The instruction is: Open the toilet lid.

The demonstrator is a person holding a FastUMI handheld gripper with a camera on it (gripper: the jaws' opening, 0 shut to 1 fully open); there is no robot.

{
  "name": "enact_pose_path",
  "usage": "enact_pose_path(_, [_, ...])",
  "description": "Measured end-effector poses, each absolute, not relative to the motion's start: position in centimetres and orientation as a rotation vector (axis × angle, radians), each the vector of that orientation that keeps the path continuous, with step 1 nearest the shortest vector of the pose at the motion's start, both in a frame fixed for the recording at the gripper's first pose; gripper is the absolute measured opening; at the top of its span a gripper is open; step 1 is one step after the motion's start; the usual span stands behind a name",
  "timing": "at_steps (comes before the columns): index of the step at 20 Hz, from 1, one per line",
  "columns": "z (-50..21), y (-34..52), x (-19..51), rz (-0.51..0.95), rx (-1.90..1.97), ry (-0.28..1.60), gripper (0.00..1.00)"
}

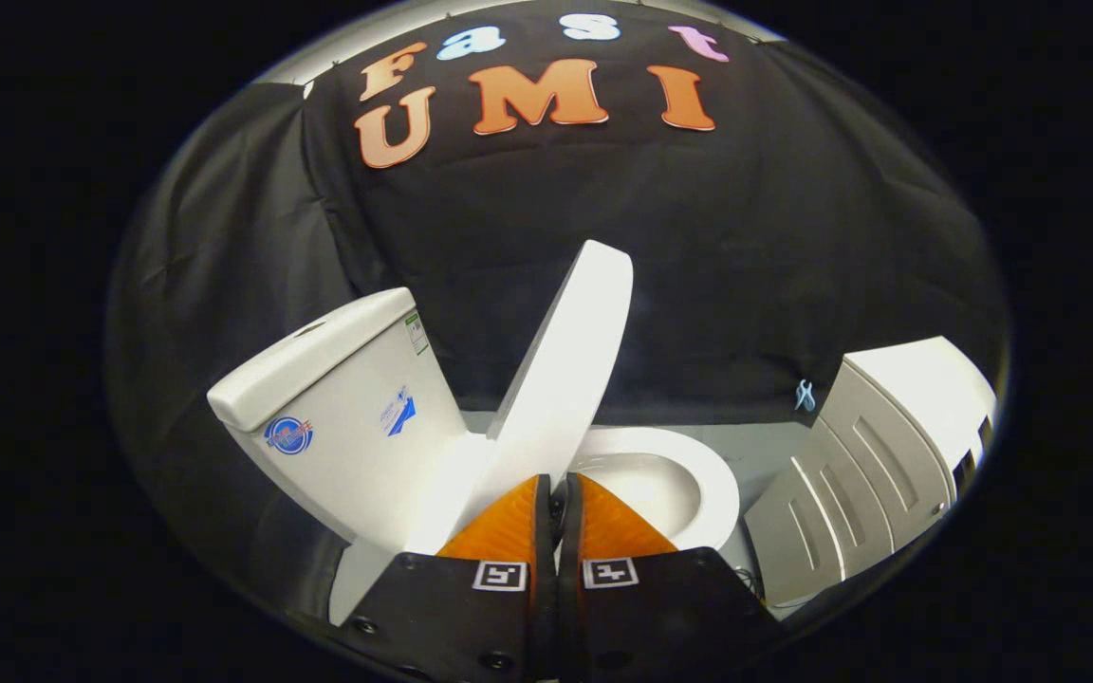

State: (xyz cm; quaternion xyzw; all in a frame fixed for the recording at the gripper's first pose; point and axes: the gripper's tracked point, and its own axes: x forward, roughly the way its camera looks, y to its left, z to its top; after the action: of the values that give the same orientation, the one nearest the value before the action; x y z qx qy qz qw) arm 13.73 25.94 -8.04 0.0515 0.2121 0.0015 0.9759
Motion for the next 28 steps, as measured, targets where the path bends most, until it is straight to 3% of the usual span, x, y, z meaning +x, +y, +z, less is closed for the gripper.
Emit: enact_pose_path(28, [-3.7, 46.4, 16.8, 0.094, -0.209, 0.270, 0.08])
